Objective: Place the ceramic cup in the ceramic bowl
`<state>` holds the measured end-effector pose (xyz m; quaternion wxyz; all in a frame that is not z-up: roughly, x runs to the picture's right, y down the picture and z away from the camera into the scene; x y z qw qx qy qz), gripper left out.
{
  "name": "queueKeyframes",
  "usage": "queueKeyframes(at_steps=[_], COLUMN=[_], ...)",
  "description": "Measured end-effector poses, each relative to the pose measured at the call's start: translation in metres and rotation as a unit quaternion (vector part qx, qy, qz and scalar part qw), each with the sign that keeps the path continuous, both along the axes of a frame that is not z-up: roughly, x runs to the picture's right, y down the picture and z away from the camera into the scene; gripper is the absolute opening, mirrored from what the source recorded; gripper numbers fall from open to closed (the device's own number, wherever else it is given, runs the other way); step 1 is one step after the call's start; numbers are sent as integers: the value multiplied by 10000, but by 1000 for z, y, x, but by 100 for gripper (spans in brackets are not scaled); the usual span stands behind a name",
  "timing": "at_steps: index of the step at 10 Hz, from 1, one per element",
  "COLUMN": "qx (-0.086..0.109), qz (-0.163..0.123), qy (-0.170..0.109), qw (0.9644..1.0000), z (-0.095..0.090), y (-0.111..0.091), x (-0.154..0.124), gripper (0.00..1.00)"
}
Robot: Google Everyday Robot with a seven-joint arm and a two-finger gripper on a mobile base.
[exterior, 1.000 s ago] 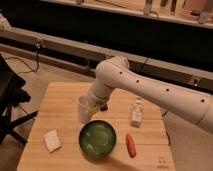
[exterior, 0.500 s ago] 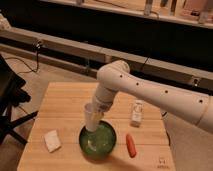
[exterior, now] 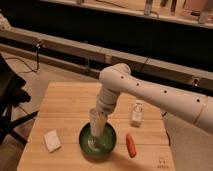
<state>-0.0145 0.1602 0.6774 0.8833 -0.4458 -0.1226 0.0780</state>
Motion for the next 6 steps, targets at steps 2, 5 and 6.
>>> queueKeyframes(at_steps=[2,5,6], qx=[-52,65,47], qz=[65,35,-4], qy=[10,-180,-147], qw=[10000,9998,9999], z=[2,2,3], y=[4,0,1], x=[1,-8,-5], gripper=[80,54,42])
